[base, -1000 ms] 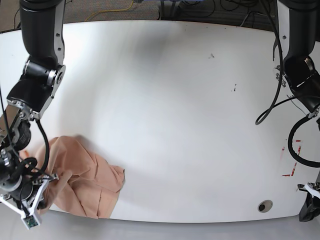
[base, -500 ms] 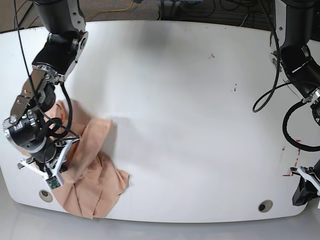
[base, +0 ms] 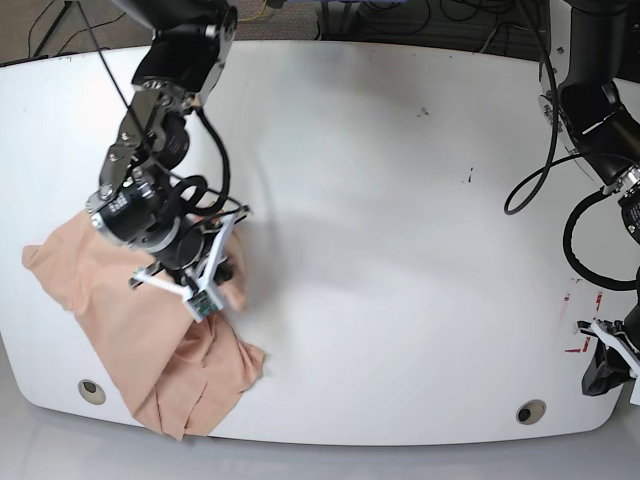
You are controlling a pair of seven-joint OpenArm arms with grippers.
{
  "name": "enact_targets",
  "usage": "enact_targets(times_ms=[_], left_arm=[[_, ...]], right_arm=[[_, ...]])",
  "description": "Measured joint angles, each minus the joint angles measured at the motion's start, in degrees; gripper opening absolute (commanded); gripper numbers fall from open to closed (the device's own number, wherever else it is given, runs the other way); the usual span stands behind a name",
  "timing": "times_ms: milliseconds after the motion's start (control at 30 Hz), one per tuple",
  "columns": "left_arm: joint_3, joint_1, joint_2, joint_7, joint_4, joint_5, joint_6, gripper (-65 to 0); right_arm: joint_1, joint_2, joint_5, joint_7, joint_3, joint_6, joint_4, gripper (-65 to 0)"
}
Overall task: Layout the t-shirt on the table in an organized manner, then fold the t-shirt properly
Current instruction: 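Lower the shirt with the right gripper and drag it across the table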
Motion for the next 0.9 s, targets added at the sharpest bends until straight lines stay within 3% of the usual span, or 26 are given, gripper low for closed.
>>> enact_targets(times_ms=[100, 333, 700, 900], left_arm=[[-1.8, 1.1, -0.5, 0.0, 0.8, 0.0, 0.0, -65.0], [-1.9, 1.8, -0.8, 0.2, 1.3, 0.2, 0.0, -65.0], [-2.1, 3.9, -0.7, 0.2, 1.4, 0.4, 0.0, -65.0], [-1.9, 4.7, 0.1, 0.0, 1.4, 0.1, 0.0, -65.0]], right_arm=[[-3.2, -0.9, 0.2, -0.1, 0.0, 0.0, 0.0, -63.1], [-5.0, 0.5, -2.5, 0.1, 3.8, 0.0, 0.0, -63.1], [-7.4, 4.9, -2.9, 0.1, 9.4, 0.0, -0.1, -63.1], [-7.0, 6.9, -2.7, 0.9, 15.6, 0.0, 0.0, -62.9]])
